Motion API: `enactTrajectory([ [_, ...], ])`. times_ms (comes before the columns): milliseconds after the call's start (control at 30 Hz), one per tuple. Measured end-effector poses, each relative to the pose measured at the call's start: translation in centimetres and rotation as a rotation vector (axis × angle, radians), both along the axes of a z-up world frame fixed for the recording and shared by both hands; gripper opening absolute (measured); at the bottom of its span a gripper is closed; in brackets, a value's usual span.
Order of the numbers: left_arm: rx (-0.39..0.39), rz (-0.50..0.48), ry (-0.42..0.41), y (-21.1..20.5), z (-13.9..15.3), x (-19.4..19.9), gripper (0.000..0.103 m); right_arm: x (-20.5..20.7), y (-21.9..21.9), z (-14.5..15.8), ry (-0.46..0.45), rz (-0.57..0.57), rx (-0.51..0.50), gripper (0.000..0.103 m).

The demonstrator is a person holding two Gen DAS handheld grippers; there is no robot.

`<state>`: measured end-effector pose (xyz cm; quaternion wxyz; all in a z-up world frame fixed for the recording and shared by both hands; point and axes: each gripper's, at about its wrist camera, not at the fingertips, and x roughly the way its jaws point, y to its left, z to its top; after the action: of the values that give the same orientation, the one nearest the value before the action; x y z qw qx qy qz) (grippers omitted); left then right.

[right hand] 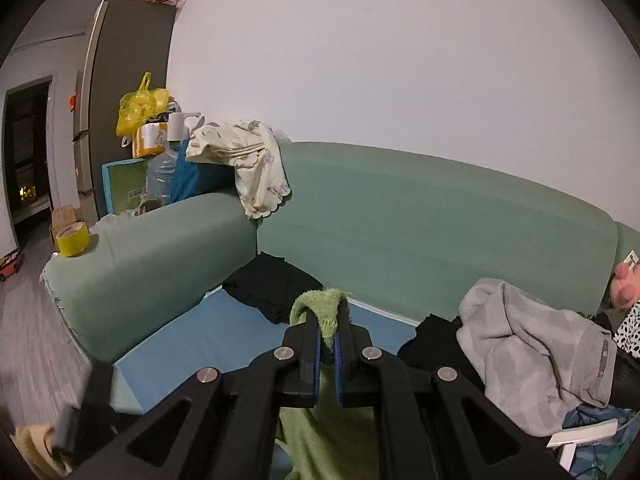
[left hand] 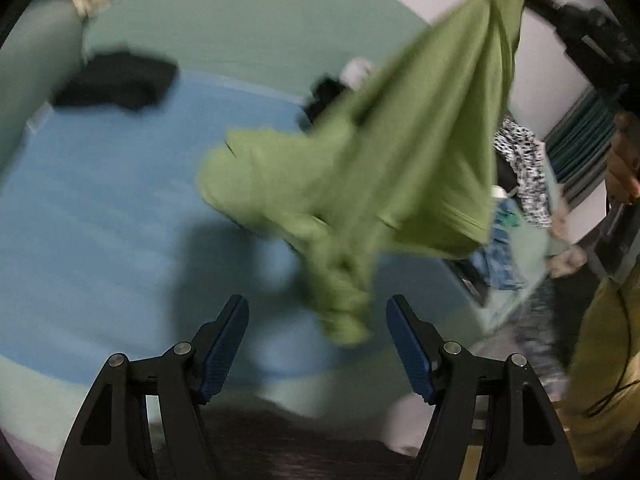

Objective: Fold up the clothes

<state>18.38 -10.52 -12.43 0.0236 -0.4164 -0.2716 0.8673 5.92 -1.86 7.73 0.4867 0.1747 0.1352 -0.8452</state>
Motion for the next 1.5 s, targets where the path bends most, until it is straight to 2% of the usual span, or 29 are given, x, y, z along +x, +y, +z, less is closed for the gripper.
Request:
enactTrajectory([
  [33,0.017,-0.009,-0.026,0.7,-0.7,-0.5,0.072,-0.1,0.1,0.1,0.001,-0.001,-0.001,0.006],
  [133,-0.034,-0.040,-0.113,2.6,-2.7,-2.4,0.071,-0.6,0.1,0.5,0.004,-0.019,0.028,0.006],
  [233,-0.032,-0.037,-0.201,3.2,-4.6,-4.5,0.070,-1.5,-0.2,0.0,0.013,-0.041,0.106,0.006],
  [300,-0.054,-0.025,-0.277,3.2,-6.2,-6.1,0.062,-2.1,0.1,-0.7,0.013,-0.050,0.156,0.006],
  [367,-0.068,-0.019,-0.395,3.3,-8.5,-7.4,0.058,-2.5,0.9,-1.2,0.017,-0.066,0.186,0.006],
  [433,-0.073,-0.005,-0.476,3.0,-10.7,-7.7,0.053,-3.0,2.0,-1.3,0.015,-0.081,0.192,0.006],
  [467,-0.079,0.002,-0.471,2.9,-10.7,-7.5,0.046,-3.3,2.7,-1.3,0.007,-0.089,0.187,0.006],
  [533,-0.091,0.016,-0.455,2.5,-10.6,-7.0,0.022,-3.9,4.0,-1.0,-0.004,-0.111,0.174,0.006],
  [567,-0.087,0.015,-0.429,2.3,-10.2,-6.7,0.006,-4.3,4.6,-0.9,-0.006,-0.127,0.168,0.006],
  [633,-0.043,0.015,-0.386,1.1,-9.3,-5.8,0.005,-5.3,5.9,-0.5,-0.017,-0.158,0.148,0.006],
  [667,-0.043,0.055,-0.353,-0.5,-8.0,-5.0,0.005,-5.7,6.6,-0.3,-0.021,-0.174,0.139,0.006],
  [800,-0.050,0.251,-0.217,-8.5,-2.3,-1.8,0.005,-7.4,9.3,0.3,-0.029,-0.239,0.105,0.006],
  [867,-0.064,0.369,-0.159,-14.1,1.3,1.1,0.005,-8.1,10.3,0.1,-0.035,-0.258,0.103,0.006],
  [933,-0.071,0.472,-0.117,-17.4,3.4,4.3,0.005,-8.5,11.3,-0.7,-0.058,-0.271,0.107,0.006],
  [967,-0.095,0.522,-0.109,-19.0,4.4,6.4,0.005,-8.6,11.6,-1.6,-0.082,-0.272,0.117,0.006],
  [1033,-0.141,0.563,-0.135,-20.1,5.0,9.5,0.005,-8.5,11.6,-4.5,-0.124,-0.257,0.165,0.006],
  [1133,-0.151,0.572,-0.235,-20.2,1.7,11.1,0.005,-8.3,11.5,-9.9,-0.220,-0.222,0.249,0.006],
  [1233,-0.179,0.512,-0.371,-19.6,-2.0,12.1,0.005,-8.2,11.2,-17.2,-0.372,-0.199,0.374,0.006],
  [1333,-0.175,0.437,-0.456,-17.7,-5.3,13.4,0.005,-7.4,12.1,-23.6,-0.494,-0.190,0.494,0.006],
  [1433,-0.181,0.393,-0.529,-16.9,-7.1,14.0,0.007,-6.2,13.8,-27.4,-0.569,-0.179,0.573,0.007],
  [1467,-0.180,0.371,-0.558,-16.8,-7.2,14.4,0.011,-5.9,14.4,-28.1,-0.587,-0.175,0.589,0.011],
  [1500,-0.211,0.361,-0.575,-16.6,-6.8,14.6,0.025,-5.9,14.9,-28.0,-0.596,-0.173,0.584,0.021],
])
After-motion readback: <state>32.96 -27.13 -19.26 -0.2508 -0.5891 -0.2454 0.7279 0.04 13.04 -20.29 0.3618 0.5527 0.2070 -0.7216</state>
